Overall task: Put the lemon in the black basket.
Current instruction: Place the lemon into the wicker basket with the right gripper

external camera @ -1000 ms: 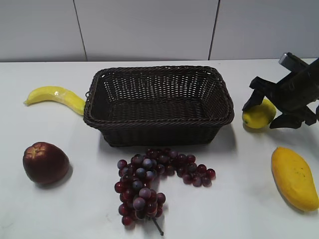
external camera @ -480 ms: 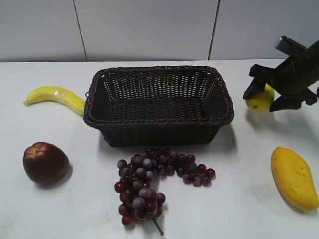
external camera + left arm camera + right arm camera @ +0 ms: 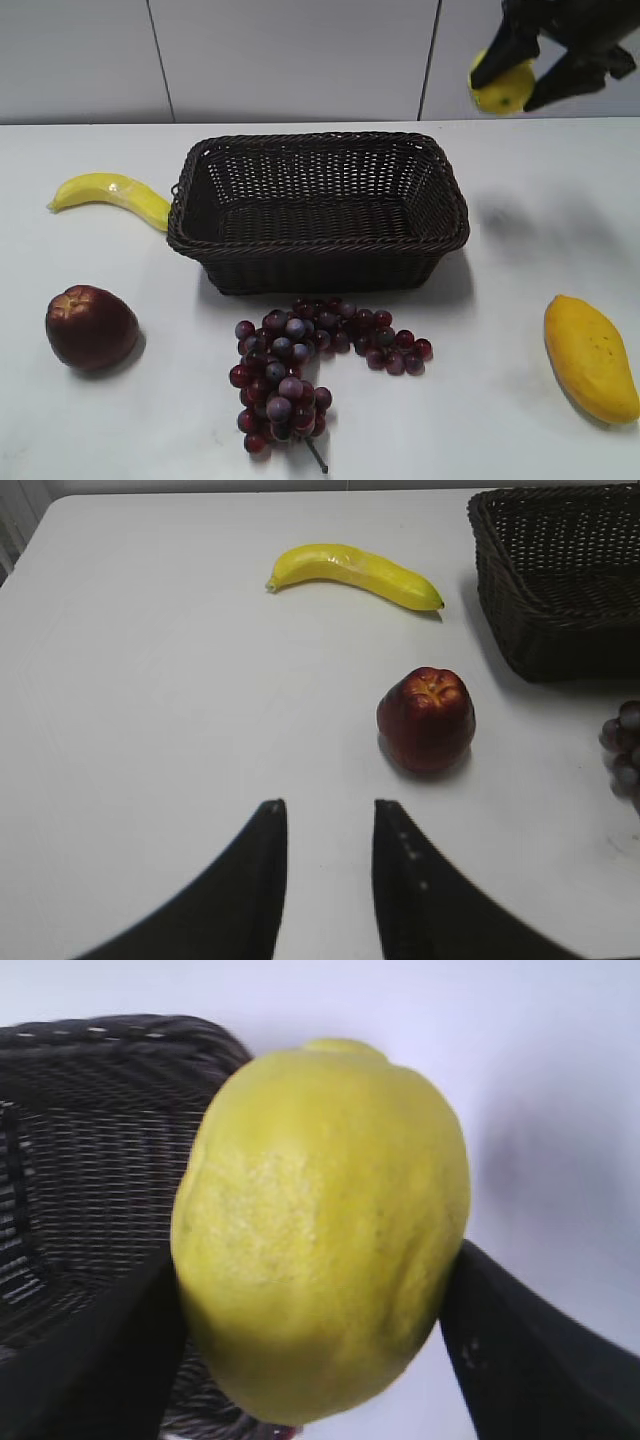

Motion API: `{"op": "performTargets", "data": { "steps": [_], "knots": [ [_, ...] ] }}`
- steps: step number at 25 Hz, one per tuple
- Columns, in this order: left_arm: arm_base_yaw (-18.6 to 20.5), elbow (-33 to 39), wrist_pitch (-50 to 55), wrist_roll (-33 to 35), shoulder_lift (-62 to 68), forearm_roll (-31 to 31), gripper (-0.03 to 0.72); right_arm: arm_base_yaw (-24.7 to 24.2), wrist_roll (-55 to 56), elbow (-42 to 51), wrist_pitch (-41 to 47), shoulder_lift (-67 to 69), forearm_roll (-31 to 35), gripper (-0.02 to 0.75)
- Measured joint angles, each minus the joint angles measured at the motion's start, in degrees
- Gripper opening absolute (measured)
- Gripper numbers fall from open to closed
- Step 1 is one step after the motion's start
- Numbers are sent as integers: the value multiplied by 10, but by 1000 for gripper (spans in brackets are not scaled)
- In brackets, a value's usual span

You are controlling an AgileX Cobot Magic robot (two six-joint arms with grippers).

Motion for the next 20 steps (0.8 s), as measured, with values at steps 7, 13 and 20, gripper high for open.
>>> {"op": "performTargets", "data": {
  "steps": [7, 13, 20],
  "knots": [
    [0, 0, 0, 0, 0, 0, 234, 115, -55, -39, -2, -4, 46, 601],
    [0, 0, 0, 0, 0, 0, 234, 217, -63, -39, -45, 36, -54, 600],
    [0, 0, 0, 1, 0, 0, 234, 239, -63, -39, -55, 132, -73, 600]
  ]
}}
